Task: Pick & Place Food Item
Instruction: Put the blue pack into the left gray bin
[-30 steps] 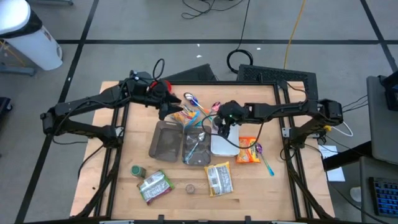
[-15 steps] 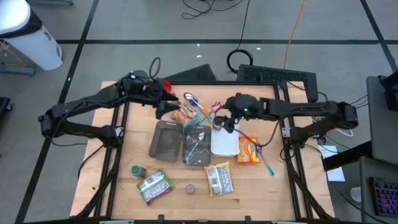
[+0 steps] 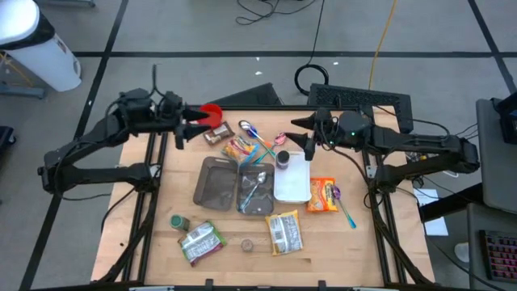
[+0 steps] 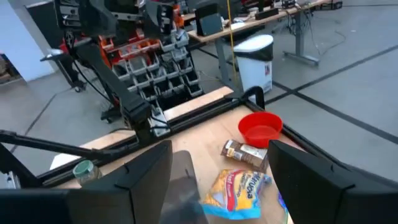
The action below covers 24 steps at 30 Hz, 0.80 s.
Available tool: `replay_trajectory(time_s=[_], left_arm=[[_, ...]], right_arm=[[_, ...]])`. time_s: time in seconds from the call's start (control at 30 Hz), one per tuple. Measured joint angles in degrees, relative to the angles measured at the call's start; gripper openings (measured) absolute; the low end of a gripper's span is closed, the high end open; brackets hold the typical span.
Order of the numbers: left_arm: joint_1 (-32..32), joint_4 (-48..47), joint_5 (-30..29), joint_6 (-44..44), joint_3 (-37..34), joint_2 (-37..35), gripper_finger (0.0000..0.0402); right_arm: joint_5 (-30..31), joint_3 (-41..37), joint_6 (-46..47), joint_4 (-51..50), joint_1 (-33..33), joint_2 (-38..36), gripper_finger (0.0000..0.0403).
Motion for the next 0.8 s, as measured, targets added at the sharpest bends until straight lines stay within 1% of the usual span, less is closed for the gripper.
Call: replay_trajectory(time_s=[0.17, 0.8], left_arm=[[-0.1, 0.7, 0.2, 0.1, 0.0, -1.7, 0.0273], [-0.1, 1.5, 0.2, 0.2, 0.0, -1.5, 0.0273]], right_arm=[[-0.3, 0.0, -1.1, 0.3, 0.0, 0.1, 0.0258], [-0.3, 0.0, -1.1, 0.4, 0.1, 0.1, 0.0259]])
